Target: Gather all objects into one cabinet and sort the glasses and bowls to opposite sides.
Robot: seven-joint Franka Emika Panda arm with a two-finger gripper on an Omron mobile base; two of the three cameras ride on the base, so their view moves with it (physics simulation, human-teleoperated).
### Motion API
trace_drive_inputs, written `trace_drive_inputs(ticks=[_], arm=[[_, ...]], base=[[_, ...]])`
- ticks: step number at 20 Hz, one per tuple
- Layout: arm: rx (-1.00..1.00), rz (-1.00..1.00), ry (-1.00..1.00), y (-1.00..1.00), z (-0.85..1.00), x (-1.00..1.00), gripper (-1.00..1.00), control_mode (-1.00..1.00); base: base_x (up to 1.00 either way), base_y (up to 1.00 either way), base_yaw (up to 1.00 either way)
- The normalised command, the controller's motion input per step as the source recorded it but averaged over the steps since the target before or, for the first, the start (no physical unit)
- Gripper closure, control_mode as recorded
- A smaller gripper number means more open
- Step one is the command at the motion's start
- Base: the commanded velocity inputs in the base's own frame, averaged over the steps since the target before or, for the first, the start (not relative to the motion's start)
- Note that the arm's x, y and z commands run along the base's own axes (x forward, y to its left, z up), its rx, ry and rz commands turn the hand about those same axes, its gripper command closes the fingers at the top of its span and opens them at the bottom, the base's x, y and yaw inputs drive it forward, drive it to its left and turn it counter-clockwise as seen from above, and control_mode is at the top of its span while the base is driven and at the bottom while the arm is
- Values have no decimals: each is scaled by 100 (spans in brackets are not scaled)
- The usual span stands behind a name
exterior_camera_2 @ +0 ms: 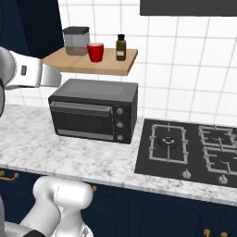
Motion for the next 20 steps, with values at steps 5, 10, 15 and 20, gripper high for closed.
trace_drive_inputs(ticks=[5, 10, 15, 20], arm=[[0, 0, -23, 0, 12, 21, -100, -100], [0, 0, -6, 1, 0, 45, -100, -100], [0, 0, 0, 1, 0, 58, -100, -100], [0, 0, 0, 2, 0, 51, -100, -100]], base=[[0, 0, 0], [0, 0, 0], [0, 0, 0], [0, 0, 0]])
